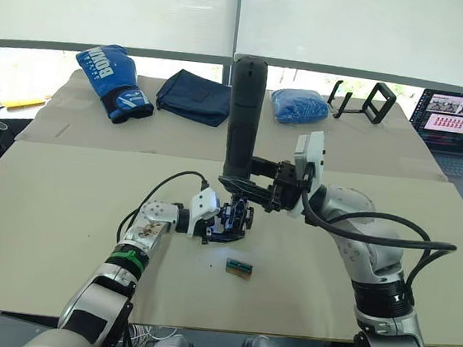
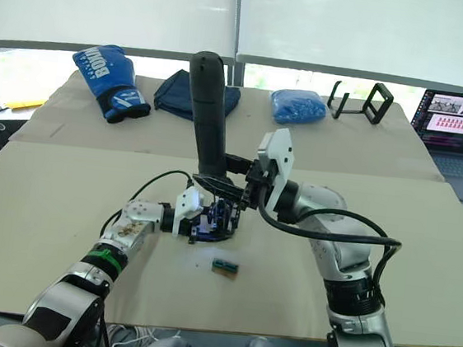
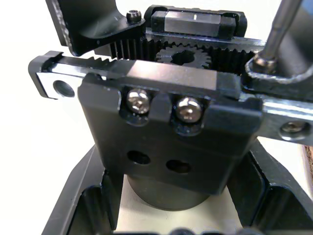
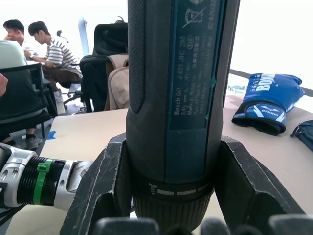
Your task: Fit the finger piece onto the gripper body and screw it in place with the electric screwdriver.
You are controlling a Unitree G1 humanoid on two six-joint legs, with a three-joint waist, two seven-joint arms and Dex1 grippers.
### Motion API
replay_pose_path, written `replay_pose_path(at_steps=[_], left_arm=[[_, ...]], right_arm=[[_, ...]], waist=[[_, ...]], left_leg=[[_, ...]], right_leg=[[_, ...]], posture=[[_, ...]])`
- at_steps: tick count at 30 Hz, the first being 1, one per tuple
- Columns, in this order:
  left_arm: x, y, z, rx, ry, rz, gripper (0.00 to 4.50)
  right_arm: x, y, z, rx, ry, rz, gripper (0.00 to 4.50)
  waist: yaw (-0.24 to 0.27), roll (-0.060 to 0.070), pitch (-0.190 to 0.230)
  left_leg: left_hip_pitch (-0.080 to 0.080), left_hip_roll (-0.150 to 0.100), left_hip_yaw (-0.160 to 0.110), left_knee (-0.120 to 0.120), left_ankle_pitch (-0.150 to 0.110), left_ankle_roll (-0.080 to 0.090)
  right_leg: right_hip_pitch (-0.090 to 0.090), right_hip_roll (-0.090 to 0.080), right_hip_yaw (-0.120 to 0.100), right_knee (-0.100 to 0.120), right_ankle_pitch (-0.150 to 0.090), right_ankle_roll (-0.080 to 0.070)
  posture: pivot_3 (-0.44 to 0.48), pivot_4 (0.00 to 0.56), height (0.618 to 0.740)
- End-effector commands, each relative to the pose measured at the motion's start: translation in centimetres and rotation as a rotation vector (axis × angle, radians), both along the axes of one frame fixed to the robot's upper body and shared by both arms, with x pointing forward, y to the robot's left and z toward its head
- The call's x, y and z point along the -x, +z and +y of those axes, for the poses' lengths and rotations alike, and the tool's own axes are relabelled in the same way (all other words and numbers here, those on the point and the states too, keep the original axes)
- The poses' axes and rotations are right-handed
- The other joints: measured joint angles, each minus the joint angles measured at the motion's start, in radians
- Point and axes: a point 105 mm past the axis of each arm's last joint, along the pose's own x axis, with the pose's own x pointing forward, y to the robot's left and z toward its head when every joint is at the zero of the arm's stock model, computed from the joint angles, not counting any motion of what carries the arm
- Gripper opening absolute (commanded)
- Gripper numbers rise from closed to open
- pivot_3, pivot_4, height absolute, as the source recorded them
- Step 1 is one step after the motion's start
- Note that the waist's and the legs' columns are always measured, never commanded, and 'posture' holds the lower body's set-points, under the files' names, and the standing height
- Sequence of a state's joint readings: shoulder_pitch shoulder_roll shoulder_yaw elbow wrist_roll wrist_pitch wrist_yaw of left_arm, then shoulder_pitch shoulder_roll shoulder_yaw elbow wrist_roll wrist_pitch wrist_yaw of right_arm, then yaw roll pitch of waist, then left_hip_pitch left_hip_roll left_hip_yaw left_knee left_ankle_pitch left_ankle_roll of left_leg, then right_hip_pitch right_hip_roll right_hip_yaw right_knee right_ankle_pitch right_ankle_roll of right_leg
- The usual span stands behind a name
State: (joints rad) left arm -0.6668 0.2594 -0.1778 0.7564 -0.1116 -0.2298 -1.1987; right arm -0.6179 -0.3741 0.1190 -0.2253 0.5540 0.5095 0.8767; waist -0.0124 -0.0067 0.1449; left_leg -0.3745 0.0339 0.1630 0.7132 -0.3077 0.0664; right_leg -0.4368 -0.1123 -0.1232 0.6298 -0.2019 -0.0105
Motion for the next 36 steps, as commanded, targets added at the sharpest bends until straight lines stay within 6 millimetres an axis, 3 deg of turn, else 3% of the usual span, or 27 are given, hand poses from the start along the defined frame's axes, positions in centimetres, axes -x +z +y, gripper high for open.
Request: replay_pose_path(at_steps=[1, 7, 12, 22, 24, 27, 32, 36], left_arm=[[0.0, -0.3, -0.2, -0.007, 0.007, 0.008, 2.36], [-0.3, -1.1, -0.2, -0.031, 0.050, 0.024, 2.36], [-0.3, -1.5, 0.0, -0.052, 0.060, 0.035, 2.36], [-0.7, -1.3, 0.0, -0.012, 0.091, 0.100, 2.36], [-0.3, -1.8, 0.2, -0.030, 0.075, 0.133, 3.45], [-0.2, -1.9, 0.6, -0.027, 0.080, 0.129, 4.47], [0.2, -1.3, 2.3, -0.005, 0.084, 0.103, 4.47], [1.1, -1.0, 5.1, -0.008, 0.076, 0.102, 4.47]], right_arm=[[0.5, 0.2, 0.5, 0.029, 0.044, 0.004, 1.93], [0.9, 4.1, -0.3, -0.042, 0.075, -0.108, 1.93], [2.6, 7.4, -1.2, -0.150, 0.149, -0.193, 1.93], [3.5, 8.3, -2.0, -0.204, 0.178, -0.225, 1.93], [4.4, 8.7, -2.2, -0.236, 0.227, -0.215, 1.93], [5.1, 8.8, -2.4, -0.243, 0.246, -0.223, 1.93], [5.8, 9.2, -3.9, -0.240, 0.193, -0.229, 1.93], [5.7, 8.5, -6.3, -0.184, 0.081, -0.234, 1.93]], waist=[[0.000, 0.000, 0.000], [0.004, 0.000, 0.000], [0.005, 0.000, 0.000], [0.006, 0.000, 0.000], [0.007, 0.000, 0.000], [0.005, 0.000, 0.000], [-0.001, 0.000, 0.000], [-0.012, 0.000, 0.001]], left_leg=[[0.000, 0.000, 0.000, 0.000, 0.000, 0.000], [-0.005, 0.000, 0.000, 0.001, 0.000, 0.001], [-0.006, 0.000, -0.001, 0.001, 0.000, 0.002], [-0.006, 0.000, -0.001, 0.001, 0.000, 0.002], [-0.006, 0.000, -0.001, 0.001, 0.000, 0.002], [-0.005, 0.000, -0.001, 0.001, 0.000, 0.002], [-0.005, 0.000, -0.001, 0.001, 0.000, 0.002], [-0.005, 0.001, -0.001, -0.001, 0.000, 0.001]], right_leg=[[0.000, 0.000, 0.000, 0.000, 0.000, 0.000], [-0.003, 0.000, -0.001, 0.000, 0.000, 0.000], [-0.003, -0.001, -0.002, 0.000, 0.001, 0.000], [-0.003, -0.001, -0.002, 0.000, 0.001, 0.000], [-0.002, -0.001, -0.002, 0.000, 0.001, 0.000], [-0.003, -0.001, -0.002, 0.000, 0.001, 0.000], [-0.003, -0.001, -0.002, 0.000, 0.001, 0.000], [-0.004, -0.002, -0.001, -0.001, 0.001, -0.001]], posture=[[0.000, 0.150, 0.740], [0.000, 0.150, 0.740], [0.000, 0.150, 0.740], [0.000, 0.150, 0.740], [0.000, 0.150, 0.740], [0.000, 0.150, 0.740], [0.000, 0.150, 0.740], [0.000, 0.150, 0.740]])
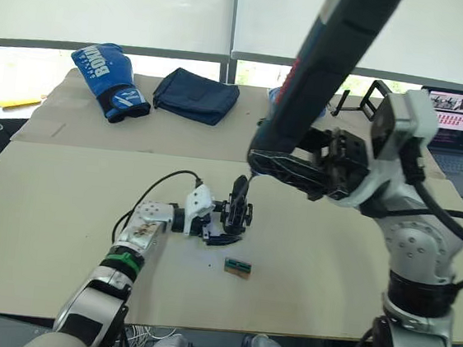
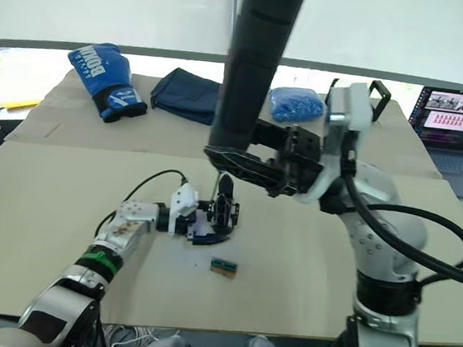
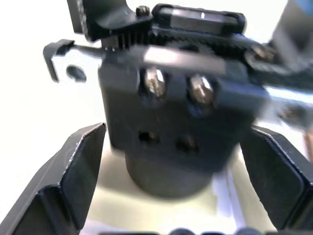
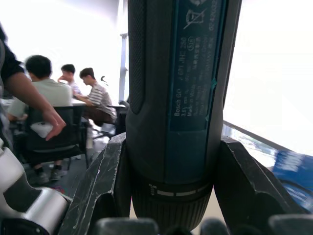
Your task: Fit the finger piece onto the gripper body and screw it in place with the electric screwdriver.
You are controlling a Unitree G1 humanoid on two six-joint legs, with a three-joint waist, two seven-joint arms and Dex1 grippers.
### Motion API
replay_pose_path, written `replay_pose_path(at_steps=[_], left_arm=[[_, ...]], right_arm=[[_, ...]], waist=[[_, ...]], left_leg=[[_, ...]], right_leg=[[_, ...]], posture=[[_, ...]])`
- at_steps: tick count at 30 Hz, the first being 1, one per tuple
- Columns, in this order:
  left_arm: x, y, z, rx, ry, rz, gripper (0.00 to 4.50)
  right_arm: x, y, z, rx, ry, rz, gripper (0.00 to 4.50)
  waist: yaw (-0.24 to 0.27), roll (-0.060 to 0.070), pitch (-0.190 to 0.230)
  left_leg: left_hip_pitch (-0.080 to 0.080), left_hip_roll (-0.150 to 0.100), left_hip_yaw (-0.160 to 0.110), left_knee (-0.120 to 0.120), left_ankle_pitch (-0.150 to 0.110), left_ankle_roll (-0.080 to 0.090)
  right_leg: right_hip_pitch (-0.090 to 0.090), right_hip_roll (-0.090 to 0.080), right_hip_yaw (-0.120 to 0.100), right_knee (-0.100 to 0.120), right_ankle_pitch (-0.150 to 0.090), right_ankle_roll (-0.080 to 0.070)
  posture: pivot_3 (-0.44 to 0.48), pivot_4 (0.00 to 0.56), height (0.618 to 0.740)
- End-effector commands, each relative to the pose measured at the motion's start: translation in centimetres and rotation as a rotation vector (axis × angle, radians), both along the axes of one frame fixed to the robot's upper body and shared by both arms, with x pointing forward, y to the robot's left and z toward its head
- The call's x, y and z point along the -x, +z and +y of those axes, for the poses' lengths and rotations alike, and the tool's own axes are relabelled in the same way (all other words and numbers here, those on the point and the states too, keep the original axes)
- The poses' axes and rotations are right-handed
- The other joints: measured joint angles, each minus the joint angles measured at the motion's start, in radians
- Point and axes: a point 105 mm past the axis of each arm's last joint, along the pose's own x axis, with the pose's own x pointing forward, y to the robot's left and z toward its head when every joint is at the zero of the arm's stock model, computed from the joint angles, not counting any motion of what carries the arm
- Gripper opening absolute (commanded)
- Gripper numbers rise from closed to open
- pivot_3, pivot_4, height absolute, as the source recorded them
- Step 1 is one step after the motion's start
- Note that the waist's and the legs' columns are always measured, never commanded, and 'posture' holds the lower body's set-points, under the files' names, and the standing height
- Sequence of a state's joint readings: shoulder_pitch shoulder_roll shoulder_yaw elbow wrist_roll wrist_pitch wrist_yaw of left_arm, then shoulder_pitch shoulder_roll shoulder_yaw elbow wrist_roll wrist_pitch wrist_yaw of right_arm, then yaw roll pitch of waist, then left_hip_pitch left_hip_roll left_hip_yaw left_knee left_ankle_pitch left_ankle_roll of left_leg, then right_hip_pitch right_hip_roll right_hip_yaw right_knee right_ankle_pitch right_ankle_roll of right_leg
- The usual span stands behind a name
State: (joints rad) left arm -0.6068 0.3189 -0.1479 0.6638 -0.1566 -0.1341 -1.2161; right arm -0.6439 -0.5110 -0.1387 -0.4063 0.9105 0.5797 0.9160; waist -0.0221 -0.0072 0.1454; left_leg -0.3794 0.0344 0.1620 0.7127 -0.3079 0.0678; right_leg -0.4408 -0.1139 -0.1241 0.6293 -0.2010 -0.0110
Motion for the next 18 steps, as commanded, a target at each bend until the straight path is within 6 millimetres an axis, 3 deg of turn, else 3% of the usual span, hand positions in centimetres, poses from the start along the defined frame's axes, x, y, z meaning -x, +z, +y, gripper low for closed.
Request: replay_pose_path(at_steps=[1, 7, 11, 14, 18], left_arm=[[1.1, -0.7, 3.9, -0.022, 0.021, 0.044, 4.47], [3.8, 0.4, 10.4, -0.046, -0.001, 0.019, 4.47], [5.7, 0.9, 13.7, -0.080, -0.015, 0.032, 4.47], [6.4, 1.2, 14.5, -0.088, -0.019, 0.031, 4.47], [6.7, 1.7, 13.7, -0.090, -0.051, -0.004, 4.47]], right_arm=[[1.0, 0.8, -2.7, 0.011, -0.098, -0.074, 1.93], [1.6, -1.8, -7.1, 0.103, -0.286, -0.025, 1.93], [2.3, -4.0, -9.4, 0.179, -0.372, 0.001, 1.93], [2.7, -4.8, -10.3, 0.196, -0.400, 0.014, 1.93], [3.1, -5.0, -9.6, 0.195, -0.379, -0.009, 1.93]], waist=[[-0.002, 0.000, 0.000], [-0.001, 0.000, 0.001], [0.010, 0.001, 0.002], [0.015, 0.001, 0.002], [0.026, 0.001, 0.003]], left_leg=[[0.000, 0.000, 0.000, -0.001, 0.000, -0.001], [0.000, 0.003, 0.000, -0.003, 0.001, -0.003], [-0.002, 0.003, 0.000, -0.002, 0.001, -0.002], [-0.005, 0.003, 0.000, -0.002, 0.000, 0.000], [-0.006, 0.002, 0.000, -0.001, -0.001, 0.001]], right_leg=[[-0.001, 0.000, 0.000, 0.000, 0.000, 0.000], [-0.002, 0.000, 0.000, 0.000, -0.001, -0.001], [-0.003, 0.000, 0.000, -0.001, -0.001, -0.001], [-0.004, 0.000, 0.000, -0.002, -0.001, -0.001], [-0.004, 0.000, 0.000, -0.003, -0.001, 0.000]], posture=[[0.000, 0.150, 0.740], [0.000, 0.150, 0.740], [0.000, 0.150, 0.740], [0.000, 0.150, 0.740], [0.000, 0.150, 0.740]])
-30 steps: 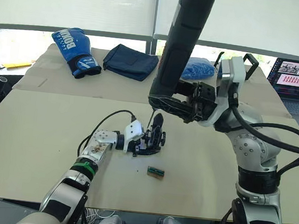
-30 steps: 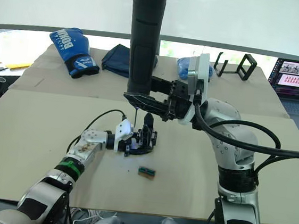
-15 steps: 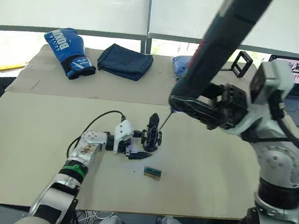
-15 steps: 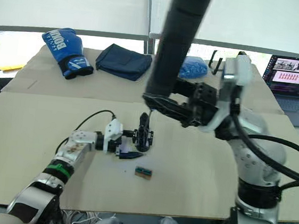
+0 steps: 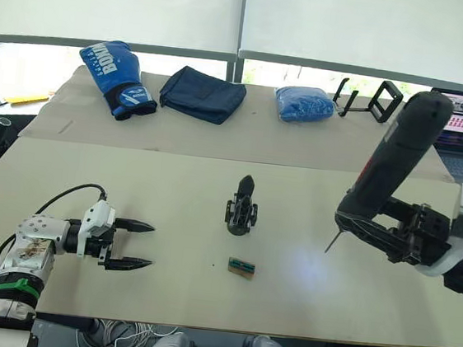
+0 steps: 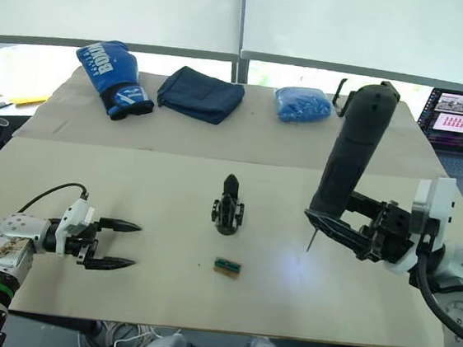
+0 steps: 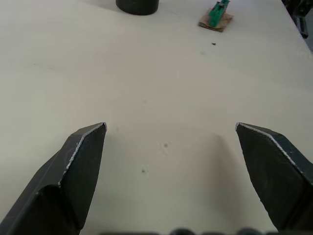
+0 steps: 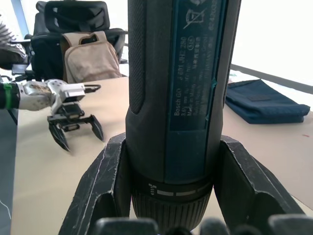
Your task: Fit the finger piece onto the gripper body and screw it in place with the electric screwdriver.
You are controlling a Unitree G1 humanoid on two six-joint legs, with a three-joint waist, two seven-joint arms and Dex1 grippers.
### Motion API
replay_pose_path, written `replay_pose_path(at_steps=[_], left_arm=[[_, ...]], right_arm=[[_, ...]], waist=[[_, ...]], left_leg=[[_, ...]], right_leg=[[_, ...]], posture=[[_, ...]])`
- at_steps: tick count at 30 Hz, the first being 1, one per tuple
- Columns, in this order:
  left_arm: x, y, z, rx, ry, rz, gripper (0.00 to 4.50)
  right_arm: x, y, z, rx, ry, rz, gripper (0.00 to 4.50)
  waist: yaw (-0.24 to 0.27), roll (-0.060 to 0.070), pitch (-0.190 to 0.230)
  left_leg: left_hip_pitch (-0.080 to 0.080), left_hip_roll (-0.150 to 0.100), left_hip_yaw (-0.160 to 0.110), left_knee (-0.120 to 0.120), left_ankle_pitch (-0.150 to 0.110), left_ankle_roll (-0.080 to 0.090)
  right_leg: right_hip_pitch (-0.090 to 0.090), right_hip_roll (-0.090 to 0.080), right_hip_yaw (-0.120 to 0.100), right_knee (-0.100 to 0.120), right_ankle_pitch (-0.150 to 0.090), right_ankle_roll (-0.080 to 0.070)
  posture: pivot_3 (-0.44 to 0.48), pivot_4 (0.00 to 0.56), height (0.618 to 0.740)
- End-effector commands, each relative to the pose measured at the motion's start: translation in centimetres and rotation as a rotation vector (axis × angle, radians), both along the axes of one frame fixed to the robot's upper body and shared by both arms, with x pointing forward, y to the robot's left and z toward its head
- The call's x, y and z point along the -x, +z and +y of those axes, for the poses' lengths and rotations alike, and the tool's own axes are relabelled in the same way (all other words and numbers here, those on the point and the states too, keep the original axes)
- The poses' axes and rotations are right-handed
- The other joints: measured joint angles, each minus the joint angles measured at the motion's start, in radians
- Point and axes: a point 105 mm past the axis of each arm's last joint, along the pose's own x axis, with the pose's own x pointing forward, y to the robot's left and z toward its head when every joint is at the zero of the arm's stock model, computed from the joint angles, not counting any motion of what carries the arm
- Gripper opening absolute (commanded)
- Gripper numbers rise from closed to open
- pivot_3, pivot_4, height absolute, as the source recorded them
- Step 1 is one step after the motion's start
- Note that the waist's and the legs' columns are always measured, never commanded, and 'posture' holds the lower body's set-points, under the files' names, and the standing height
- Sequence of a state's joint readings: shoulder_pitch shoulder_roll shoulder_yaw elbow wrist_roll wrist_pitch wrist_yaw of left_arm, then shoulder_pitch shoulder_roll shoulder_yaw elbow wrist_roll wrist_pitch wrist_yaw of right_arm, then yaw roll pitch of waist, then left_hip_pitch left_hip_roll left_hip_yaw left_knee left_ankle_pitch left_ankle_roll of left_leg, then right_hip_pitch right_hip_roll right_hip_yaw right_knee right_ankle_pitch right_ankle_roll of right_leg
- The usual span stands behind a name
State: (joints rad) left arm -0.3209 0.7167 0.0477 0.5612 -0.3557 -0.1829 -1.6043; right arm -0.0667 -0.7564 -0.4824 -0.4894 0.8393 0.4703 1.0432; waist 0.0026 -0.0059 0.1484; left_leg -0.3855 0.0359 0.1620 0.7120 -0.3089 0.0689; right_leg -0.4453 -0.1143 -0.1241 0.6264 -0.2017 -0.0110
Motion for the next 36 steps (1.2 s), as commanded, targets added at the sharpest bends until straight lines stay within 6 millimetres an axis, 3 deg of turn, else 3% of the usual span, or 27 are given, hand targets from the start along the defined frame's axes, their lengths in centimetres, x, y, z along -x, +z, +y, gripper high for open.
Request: replay_pose_path(at_steps=[1, 6, 9, 14, 24, 36], left_arm=[[-0.1, 1.8, -1.5, 0.013, -0.051, -0.095, 4.47], [1.0, 2.6, -5.7, 0.064, -0.150, -0.106, 4.47], [1.2, 2.4, -8.2, 0.082, -0.178, -0.101, 4.47], [1.1, 1.7, -10.9, 0.075, -0.202, -0.104, 4.47], [1.2, -0.2, -14.0, 0.035, -0.207, -0.103, 4.47], [0.2, -1.2, -16.7, 0.015, -0.212, -0.108, 4.47]], right_arm=[[1.1, 2.1, 1.5, -0.001, 0.055, -0.140, 1.93], [1.6, 2.6, 4.5, -0.056, 0.146, -0.171, 1.93], [1.9, 1.8, 6.7, -0.074, 0.237, -0.162, 1.93], [1.5, 1.2, 8.5, -0.093, 0.288, -0.172, 1.93], [1.2, 0.3, 11.4, -0.108, 0.356, -0.177, 1.93], [1.1, -1.4, 11.6, -0.077, 0.387, -0.169, 1.93]], waist=[[0.002, 0.000, 0.000], [0.005, 0.000, 0.001], [0.006, 0.000, 0.001], [0.006, 0.000, 0.001], [0.008, 0.000, 0.001], [0.010, 0.000, 0.001]], left_leg=[[0.000, 0.000, 0.000, 0.000, 0.000, 0.000], [-0.001, 0.000, 0.000, 0.000, 0.000, 0.000], [-0.001, 0.000, 0.000, 0.000, 0.001, -0.001], [-0.001, -0.002, 0.001, 0.001, 0.001, -0.001], [-0.001, -0.002, 0.001, 0.001, 0.001, -0.001], [0.001, -0.002, 0.001, 0.002, 0.001, -0.001]], right_leg=[[0.000, 0.000, 0.000, 0.000, 0.000, 0.000], [-0.001, 0.000, 0.001, 0.001, 0.000, 0.000], [-0.001, 0.002, 0.001, 0.001, 0.000, 0.000], [-0.001, 0.003, 0.001, 0.001, 0.000, 0.000], [0.000, 0.003, 0.000, 0.001, 0.000, 0.000], [0.002, 0.004, 0.000, 0.002, 0.000, 0.000]], posture=[[0.000, 0.150, 0.740], [0.000, 0.150, 0.740], [0.000, 0.150, 0.740], [0.000, 0.150, 0.740], [0.000, 0.150, 0.740], [0.000, 0.150, 0.740]])
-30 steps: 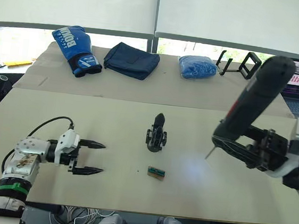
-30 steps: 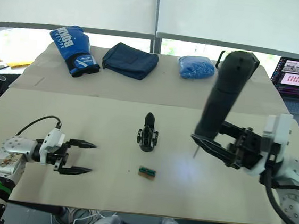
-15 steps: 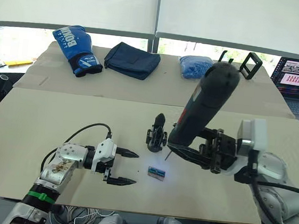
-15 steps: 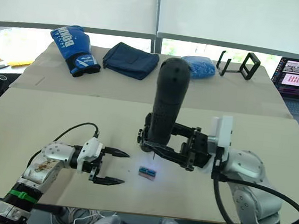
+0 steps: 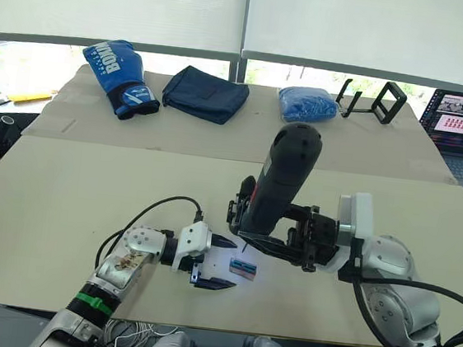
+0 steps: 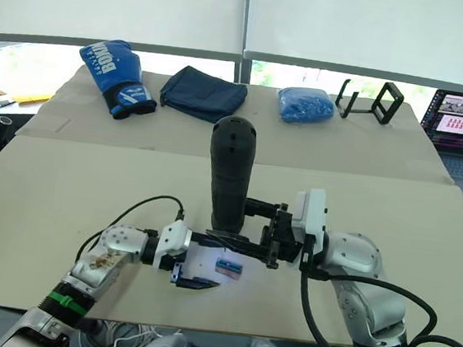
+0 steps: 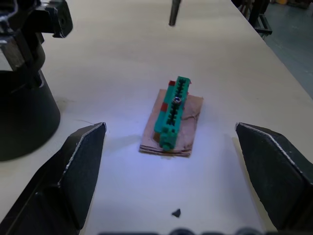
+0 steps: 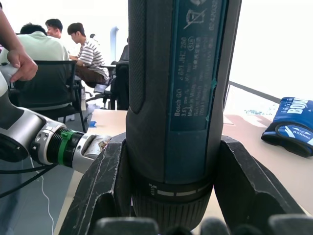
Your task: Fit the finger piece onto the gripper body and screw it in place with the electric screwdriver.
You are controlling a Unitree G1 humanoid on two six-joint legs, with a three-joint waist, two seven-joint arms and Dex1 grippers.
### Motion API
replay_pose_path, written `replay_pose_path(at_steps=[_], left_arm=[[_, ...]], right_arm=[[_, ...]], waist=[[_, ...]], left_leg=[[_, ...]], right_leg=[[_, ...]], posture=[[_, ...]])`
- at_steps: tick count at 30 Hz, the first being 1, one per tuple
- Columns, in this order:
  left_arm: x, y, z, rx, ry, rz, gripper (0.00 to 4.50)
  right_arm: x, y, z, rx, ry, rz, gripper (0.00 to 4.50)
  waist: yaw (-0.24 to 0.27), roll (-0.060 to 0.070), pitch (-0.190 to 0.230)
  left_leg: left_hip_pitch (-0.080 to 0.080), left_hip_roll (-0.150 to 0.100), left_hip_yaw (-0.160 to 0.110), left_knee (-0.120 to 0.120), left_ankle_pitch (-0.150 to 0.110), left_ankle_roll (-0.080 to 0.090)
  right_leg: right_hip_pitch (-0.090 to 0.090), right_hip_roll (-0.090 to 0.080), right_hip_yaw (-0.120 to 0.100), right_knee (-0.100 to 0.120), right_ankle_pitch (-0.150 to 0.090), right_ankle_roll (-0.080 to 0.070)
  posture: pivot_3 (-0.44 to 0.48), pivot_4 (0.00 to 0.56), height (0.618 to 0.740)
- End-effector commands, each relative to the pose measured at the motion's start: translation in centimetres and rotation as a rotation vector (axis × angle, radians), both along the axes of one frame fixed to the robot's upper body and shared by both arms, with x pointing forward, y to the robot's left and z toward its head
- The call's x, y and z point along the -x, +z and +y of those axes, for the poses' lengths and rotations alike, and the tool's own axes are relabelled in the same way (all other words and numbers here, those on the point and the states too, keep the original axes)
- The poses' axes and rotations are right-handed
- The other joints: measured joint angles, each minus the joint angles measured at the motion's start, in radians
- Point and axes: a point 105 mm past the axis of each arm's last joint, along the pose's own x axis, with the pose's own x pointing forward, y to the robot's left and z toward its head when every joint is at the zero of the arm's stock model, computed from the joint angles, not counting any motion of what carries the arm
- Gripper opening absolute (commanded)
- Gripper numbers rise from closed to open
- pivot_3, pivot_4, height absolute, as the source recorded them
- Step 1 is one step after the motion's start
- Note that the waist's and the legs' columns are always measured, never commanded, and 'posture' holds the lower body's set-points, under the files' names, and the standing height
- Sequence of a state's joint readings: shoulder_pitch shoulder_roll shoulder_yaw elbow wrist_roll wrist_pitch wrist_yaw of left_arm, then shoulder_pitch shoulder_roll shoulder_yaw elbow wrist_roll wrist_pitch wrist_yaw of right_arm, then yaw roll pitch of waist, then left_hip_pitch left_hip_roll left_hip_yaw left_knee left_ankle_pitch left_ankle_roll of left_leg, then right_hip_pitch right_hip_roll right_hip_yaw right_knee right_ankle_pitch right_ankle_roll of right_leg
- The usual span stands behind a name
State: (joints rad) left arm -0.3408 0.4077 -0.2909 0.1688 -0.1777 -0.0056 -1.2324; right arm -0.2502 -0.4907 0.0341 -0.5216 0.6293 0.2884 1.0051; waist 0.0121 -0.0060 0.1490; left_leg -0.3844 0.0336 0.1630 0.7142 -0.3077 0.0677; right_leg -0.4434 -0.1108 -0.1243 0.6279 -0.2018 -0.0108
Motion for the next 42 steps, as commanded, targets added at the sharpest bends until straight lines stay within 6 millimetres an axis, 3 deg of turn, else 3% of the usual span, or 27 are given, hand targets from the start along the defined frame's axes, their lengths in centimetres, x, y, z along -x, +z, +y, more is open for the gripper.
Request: replay_pose_path(at_steps=[1, 20, 42], left_arm=[[0.0, -0.3, -0.6, -0.023, -0.030, -0.025, 4.47], [0.8, -0.8, -2.8, 0.006, -0.083, -0.013, 4.47], [0.5, -1.5, -2.6, -0.010, -0.059, -0.019, 4.47]], right_arm=[[0.8, 0.7, 0.1, -0.019, 0.037, -0.065, 1.93], [0.5, -0.5, 0.2, 0.012, 0.032, -0.037, 1.93], [-0.3, -1.6, -0.1, 0.039, 0.003, -0.021, 1.93]], waist=[[0.000, 0.000, 0.000], [0.004, 0.000, 0.000], [0.002, 0.000, 0.000]], left_leg=[[0.000, 0.000, 0.000, 0.000, 0.000, 0.000], [0.002, 0.000, -0.001, 0.001, -0.001, 0.002], [0.003, 0.000, -0.001, 0.002, -0.001, 0.002]], right_leg=[[0.000, 0.000, 0.000, 0.000, 0.000, 0.000], [0.003, -0.002, 0.000, -0.001, 0.000, 0.000], [0.004, -0.002, 0.000, -0.001, 0.000, 0.000]], posture=[[0.000, 0.150, 0.740], [0.000, 0.150, 0.740], [0.000, 0.150, 0.740]])
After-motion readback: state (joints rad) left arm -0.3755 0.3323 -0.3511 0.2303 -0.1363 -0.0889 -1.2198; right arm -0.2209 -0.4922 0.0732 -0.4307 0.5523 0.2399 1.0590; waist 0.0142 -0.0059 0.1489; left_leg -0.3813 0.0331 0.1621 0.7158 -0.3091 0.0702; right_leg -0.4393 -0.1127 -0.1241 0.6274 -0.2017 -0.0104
